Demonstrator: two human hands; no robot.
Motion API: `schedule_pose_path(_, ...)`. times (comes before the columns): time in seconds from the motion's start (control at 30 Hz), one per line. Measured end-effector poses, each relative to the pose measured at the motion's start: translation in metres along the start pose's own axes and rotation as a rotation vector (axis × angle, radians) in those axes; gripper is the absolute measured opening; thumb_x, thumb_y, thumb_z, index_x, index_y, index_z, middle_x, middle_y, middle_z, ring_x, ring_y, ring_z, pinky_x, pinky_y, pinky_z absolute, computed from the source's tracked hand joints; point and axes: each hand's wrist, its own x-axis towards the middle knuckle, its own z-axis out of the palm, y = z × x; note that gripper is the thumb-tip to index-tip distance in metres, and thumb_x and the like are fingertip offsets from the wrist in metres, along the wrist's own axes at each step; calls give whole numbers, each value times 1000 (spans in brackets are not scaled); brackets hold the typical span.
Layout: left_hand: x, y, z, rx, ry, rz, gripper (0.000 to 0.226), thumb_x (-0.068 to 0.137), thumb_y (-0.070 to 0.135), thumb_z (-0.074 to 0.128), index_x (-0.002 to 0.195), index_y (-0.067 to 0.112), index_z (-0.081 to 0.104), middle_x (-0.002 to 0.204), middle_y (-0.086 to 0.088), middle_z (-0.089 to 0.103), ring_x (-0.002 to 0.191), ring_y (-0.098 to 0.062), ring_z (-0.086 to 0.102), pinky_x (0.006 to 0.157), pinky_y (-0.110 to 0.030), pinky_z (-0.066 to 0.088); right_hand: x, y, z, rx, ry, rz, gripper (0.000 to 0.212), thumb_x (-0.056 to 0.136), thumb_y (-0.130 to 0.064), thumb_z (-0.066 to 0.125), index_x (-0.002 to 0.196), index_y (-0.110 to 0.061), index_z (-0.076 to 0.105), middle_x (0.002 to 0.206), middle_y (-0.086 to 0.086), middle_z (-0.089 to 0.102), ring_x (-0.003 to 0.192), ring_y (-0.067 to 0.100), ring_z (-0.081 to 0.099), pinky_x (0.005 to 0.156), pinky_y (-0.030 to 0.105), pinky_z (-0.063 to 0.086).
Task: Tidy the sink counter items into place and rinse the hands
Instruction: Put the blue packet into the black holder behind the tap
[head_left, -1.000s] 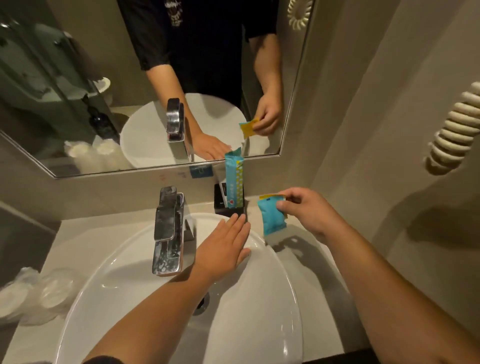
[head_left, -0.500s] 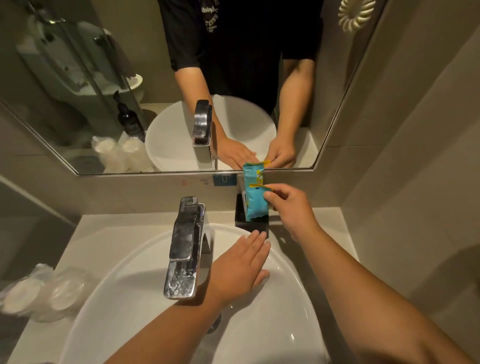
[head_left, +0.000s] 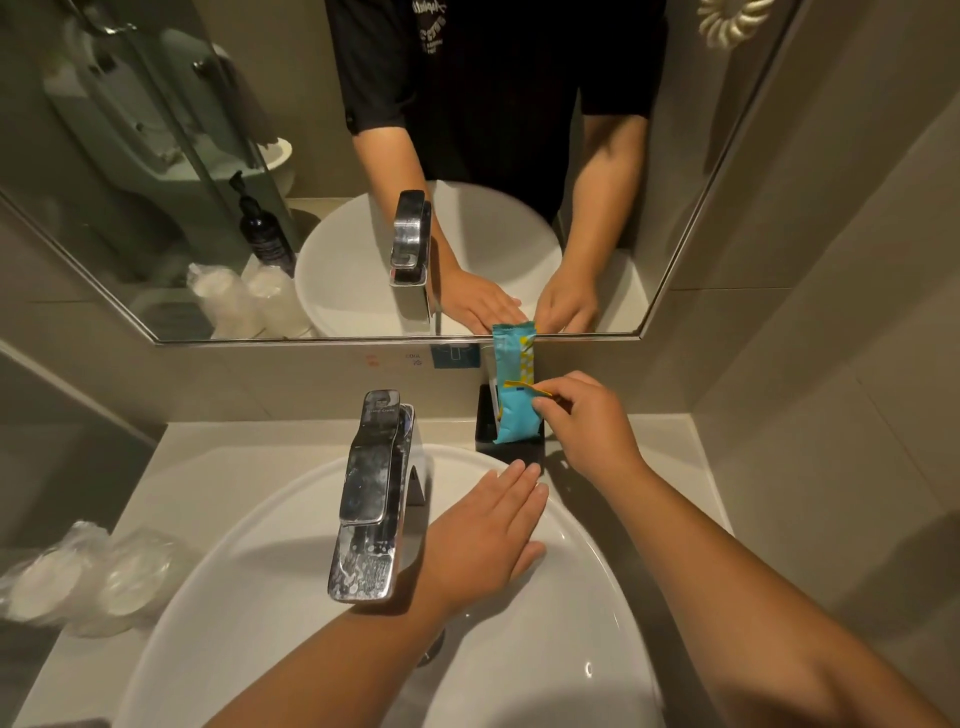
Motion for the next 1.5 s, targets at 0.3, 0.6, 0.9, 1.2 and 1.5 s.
schedule_pose_path(0.3, 0, -1, 1, -9, -9, 4, 57, 95, 45, 43, 137, 6, 48, 144, -14, 47, 135, -29, 41, 107, -43, 40, -5, -3, -2, -73, 37, -50, 19, 90, -18, 64, 107, -11, 71, 97, 1, 62, 85, 12, 57, 74, 20, 45)
schedule_pose_path(0.6, 0, -1, 1, -13, -43, 0, 57, 97, 46, 38, 139, 8, 45, 145, -13, 45, 137, -28, 38, 110, -43, 36, -7, 2, 8, -237, -195, 27, 25, 92, -22, 59, 115, -16, 69, 108, 4, 59, 94, 16, 56, 78, 23, 44)
schedule_pose_path(0.9, 1, -1, 3, -30, -56, -5, 58, 96, 45, 41, 138, 6, 46, 144, -14, 45, 137, -29, 39, 108, -43, 39, 0, 8, 1, 17, -253, 214, 25, 85, -18, 70, 109, -14, 69, 86, -3, 58, 80, 12, 57, 72, 22, 42)
schedule_pose_path(1.2, 1, -1, 2, -59, -87, -4, 58, 97, 45, 38, 139, 6, 46, 145, -15, 45, 137, -30, 38, 109, -44, 37, -8, 9, -7, 107, -217, 252, 9, 84, -19, 71, 92, -19, 66, 80, -2, 63, 74, 11, 58, 62, 20, 44)
schedule_pose_path(1.5, 3, -2, -5, -78, -167, -22, 59, 96, 47, 37, 139, 8, 45, 145, -13, 45, 136, -27, 39, 112, -42, 31, -26, 14, -17, 54, -152, 246, 4, 87, -25, 66, 87, -21, 68, 85, -3, 66, 78, 12, 60, 61, 19, 44)
